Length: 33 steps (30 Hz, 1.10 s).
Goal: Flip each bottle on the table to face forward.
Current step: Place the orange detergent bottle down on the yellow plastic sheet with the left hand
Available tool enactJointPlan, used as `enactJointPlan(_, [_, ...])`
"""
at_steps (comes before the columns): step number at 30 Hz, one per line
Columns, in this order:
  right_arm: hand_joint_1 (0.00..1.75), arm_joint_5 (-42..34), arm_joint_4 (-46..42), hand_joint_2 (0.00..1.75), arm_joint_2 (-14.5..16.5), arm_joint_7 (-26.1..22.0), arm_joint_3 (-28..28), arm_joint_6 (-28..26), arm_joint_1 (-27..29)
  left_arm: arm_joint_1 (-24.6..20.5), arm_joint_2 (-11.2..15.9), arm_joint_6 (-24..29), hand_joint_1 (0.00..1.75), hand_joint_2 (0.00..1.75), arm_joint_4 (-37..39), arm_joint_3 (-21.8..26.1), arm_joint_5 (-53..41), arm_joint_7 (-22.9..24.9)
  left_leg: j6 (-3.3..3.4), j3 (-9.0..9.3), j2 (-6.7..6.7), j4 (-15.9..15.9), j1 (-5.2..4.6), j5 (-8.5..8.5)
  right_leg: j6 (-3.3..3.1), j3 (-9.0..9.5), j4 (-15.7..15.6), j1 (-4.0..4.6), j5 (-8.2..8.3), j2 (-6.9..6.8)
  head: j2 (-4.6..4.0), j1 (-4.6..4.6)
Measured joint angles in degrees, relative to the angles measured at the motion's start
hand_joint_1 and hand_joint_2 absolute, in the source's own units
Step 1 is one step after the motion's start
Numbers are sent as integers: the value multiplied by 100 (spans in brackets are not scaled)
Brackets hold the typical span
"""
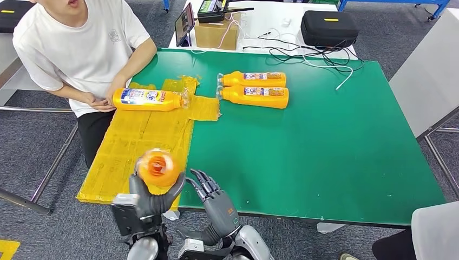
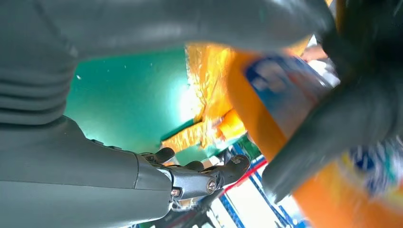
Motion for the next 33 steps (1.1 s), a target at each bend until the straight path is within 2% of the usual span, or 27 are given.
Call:
enactJointPlan(5, [0,-7,67,0,51,-177,7,-220,1,-380,-364,55,175,175,441,1010,-1900,146,0,2,2,1,-1,0,0,0,0,0,1,0,-2,-1])
enactJointPlan(10, [0,-141,81,0,67,-271,-91,-175,58,-688,-380,57,175,175,1105,1693,-3497,710,-1,3,4,0,2,1,0,-1,1,2,0,1,-2,-1])
enactJointPlan(14, [0,-275,42,0,54,-271,-205,43,145,-932,-177,57,175,175,1788,1974,-4703,1451,-1,2,9,0,3,1,0,-4,2,3,0,2,-2,-1])
enactJointPlan(19, [0,-408,-88,0,43,-271,-326,371,233,-1362,248,41,175,175,2686,2124,-5776,2306,-2,2,7,0,3,1,0,-4,2,2,0,2,-2,0])
enactJointPlan(25, [0,-473,-194,0,47,-272,-398,663,271,-1971,618,-246,175,175,3613,2066,-6160,2778,-3,14,6,-1,2,2,-1,11,2,2,0,1,-1,-1])
enactJointPlan(26, [0,-494,-204,0,47,-275,-404,691,274,-2043,654,-303,170,175,3713,2047,-6173,2797,-3,17,5,-1,2,2,-1,14,2,1,0,1,-1,-1])
enactJointPlan(27, [0,-523,-212,0,47,-282,-411,717,278,-2101,683,-375,151,175,3794,2025,-6159,2797,-3,20,4,-1,2,2,-1,17,2,1,0,1,-2,-1])
enactJointPlan(30, [0,-621,-233,0,47,-307,-451,797,303,-2207,739,-724,24,175,3904,1936,-5923,2749,-3,32,0,-2,2,2,-1,30,2,1,-1,0,-1,-1])
enactJointPlan(31, [0,-647,-236,0,47,-312,-470,816,313,-2226,752,-860,0,175,3909,1905,-5808,2732,-3,36,-1,-2,2,2,-2,34,2,1,-1,-1,-1,-1])
enactJointPlan(33, [0,-686,-239,0,47,-321,-512,849,339,-2257,777,-1120,0,175,3910,1833,-5611,2708,-4,41,-1,-2,2,2,-2,39,2,1,-2,-1,-2,-1])
